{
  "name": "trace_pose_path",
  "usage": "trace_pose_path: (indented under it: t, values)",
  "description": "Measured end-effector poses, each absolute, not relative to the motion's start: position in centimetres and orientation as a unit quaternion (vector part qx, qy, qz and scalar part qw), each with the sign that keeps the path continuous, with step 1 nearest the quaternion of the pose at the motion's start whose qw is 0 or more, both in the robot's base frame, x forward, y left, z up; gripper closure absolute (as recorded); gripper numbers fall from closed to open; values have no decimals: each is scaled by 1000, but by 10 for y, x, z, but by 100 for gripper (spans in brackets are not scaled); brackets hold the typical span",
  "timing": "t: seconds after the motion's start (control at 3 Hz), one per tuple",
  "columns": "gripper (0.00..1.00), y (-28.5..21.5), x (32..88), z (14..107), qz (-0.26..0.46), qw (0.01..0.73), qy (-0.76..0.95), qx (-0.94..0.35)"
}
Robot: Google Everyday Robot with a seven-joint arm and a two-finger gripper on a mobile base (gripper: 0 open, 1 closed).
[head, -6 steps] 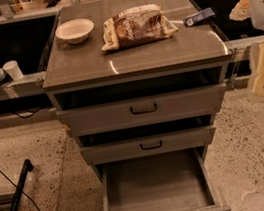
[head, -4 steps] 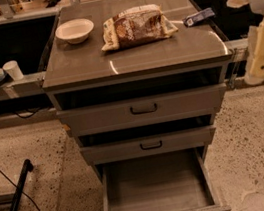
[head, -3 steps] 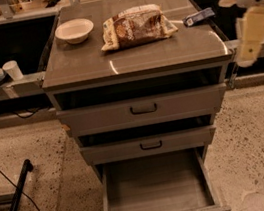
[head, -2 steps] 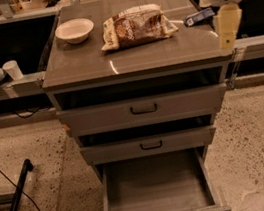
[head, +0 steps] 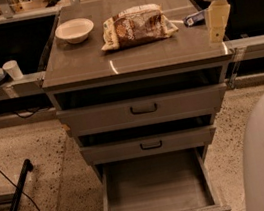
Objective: Place rxbar blueberry into bottom drawer
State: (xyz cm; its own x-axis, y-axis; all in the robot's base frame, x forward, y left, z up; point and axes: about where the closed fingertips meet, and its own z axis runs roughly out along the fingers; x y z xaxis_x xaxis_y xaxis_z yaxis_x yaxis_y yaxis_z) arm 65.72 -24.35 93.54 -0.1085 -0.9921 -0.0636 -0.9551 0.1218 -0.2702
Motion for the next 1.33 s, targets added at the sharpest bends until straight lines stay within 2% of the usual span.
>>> trace_pose_path:
  t: [0.67, 1.33]
  values:
    - [0, -259, 677, 938, -86, 138, 726, -668]
    - [0, -262, 712, 967, -103, 216, 698, -675]
